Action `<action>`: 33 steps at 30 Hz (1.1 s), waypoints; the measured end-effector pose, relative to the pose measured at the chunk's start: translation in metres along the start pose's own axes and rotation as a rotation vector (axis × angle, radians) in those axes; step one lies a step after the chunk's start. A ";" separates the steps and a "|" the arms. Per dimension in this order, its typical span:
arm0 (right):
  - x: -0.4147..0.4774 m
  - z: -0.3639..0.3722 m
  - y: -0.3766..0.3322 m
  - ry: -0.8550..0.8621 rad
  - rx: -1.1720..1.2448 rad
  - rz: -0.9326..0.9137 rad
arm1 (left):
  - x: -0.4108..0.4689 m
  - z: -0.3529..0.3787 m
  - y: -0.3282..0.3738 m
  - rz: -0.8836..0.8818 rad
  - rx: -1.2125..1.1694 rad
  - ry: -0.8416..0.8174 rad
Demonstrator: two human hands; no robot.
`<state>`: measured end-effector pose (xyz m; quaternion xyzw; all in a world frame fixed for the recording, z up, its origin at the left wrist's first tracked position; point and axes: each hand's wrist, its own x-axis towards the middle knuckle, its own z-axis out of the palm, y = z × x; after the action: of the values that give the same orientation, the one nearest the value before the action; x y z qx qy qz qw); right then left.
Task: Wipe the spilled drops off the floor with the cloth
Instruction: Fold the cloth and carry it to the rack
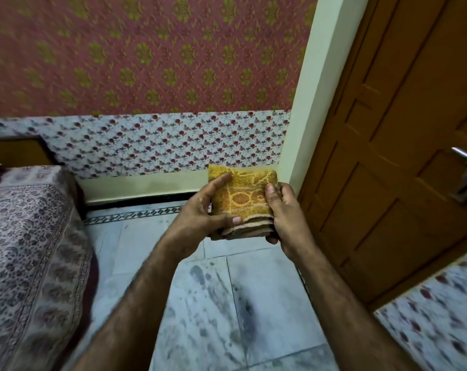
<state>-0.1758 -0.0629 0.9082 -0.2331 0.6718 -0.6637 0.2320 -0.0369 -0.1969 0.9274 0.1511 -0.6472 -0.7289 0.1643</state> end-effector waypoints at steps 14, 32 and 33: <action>-0.195 -0.036 -0.013 0.106 0.015 -0.045 | -0.161 0.072 -0.006 0.065 0.002 -0.097; -0.462 -0.134 -0.004 0.400 0.041 0.010 | -0.348 0.214 -0.018 0.061 0.045 -0.406; -0.469 -0.140 -0.004 0.413 0.034 0.007 | -0.350 0.222 -0.018 0.064 0.049 -0.418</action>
<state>0.1046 0.3385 0.9150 -0.0857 0.6945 -0.7080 0.0955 0.1816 0.1556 0.9384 -0.0202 -0.6891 -0.7229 0.0459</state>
